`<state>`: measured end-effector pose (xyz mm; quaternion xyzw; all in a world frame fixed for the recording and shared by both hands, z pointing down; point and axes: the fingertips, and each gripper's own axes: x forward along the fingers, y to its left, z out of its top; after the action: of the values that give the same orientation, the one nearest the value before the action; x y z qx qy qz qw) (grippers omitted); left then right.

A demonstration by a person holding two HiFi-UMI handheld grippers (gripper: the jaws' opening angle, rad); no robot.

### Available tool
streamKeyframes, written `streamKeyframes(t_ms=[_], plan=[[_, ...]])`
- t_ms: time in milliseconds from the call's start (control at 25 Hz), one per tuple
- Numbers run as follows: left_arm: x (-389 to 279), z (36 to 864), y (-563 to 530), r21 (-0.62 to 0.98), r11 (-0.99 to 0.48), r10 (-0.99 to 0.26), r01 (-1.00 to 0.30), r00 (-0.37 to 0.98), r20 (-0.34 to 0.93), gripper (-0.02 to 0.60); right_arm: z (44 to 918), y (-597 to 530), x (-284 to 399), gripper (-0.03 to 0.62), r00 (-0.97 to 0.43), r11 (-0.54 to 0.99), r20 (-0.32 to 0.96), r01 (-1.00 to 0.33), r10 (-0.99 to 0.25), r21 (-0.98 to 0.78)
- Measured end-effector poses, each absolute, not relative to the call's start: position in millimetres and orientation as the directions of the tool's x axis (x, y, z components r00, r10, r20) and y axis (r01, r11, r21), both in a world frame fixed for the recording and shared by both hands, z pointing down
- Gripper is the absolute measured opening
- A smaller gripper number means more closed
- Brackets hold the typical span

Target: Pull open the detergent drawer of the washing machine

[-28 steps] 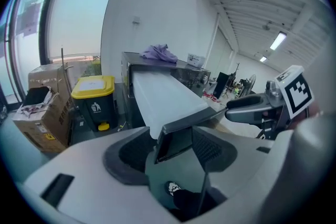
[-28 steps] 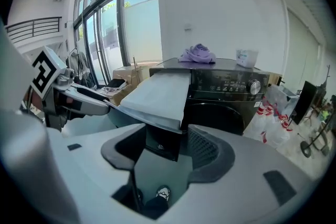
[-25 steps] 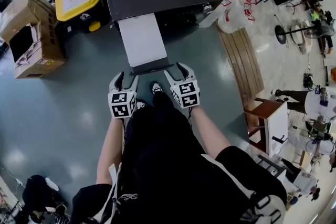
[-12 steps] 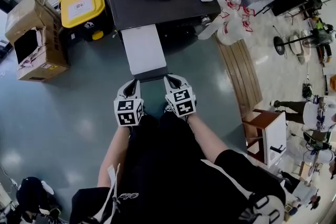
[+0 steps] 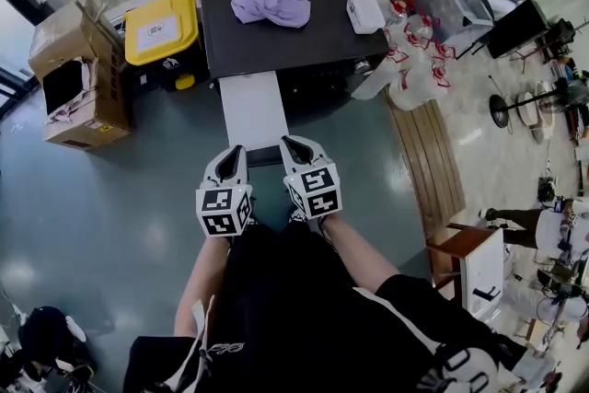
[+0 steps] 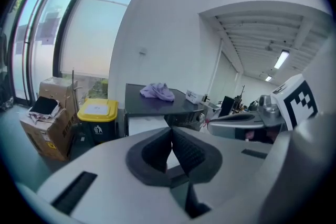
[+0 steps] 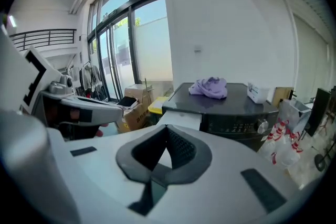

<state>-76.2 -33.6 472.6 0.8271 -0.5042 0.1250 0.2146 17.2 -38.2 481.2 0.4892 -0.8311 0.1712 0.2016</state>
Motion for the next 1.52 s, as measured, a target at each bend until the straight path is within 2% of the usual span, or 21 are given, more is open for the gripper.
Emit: streamKeyframes(t_ms=[440, 840, 1520], plan=[[-59.3, 369.1, -55.2, 0.158, -0.439, -0.846, -0.884, 0.466, 0.257, 0.023, 368.6, -67.8, 31.8, 0.009, -0.456, 0.471, 0.309, -0.882, -0.835, -0.027], [-58.3, 285.8, -65.6, 0.091, -0.419, -0.899, -0.904, 0.427, 0.101, 0.022, 296.3, -76.1, 47.7, 0.009, -0.442, 0.454, 0.191, -0.891, -0.876, 0.018], [-72.6, 221.3, -41.7, 0.009, -0.386, -0.922, -0.922, 0.386, -0.028, 0.022, 242.4, -56.7, 62.3, 0.009, -0.422, 0.429, 0.090, -0.901, -0.902, 0.065]])
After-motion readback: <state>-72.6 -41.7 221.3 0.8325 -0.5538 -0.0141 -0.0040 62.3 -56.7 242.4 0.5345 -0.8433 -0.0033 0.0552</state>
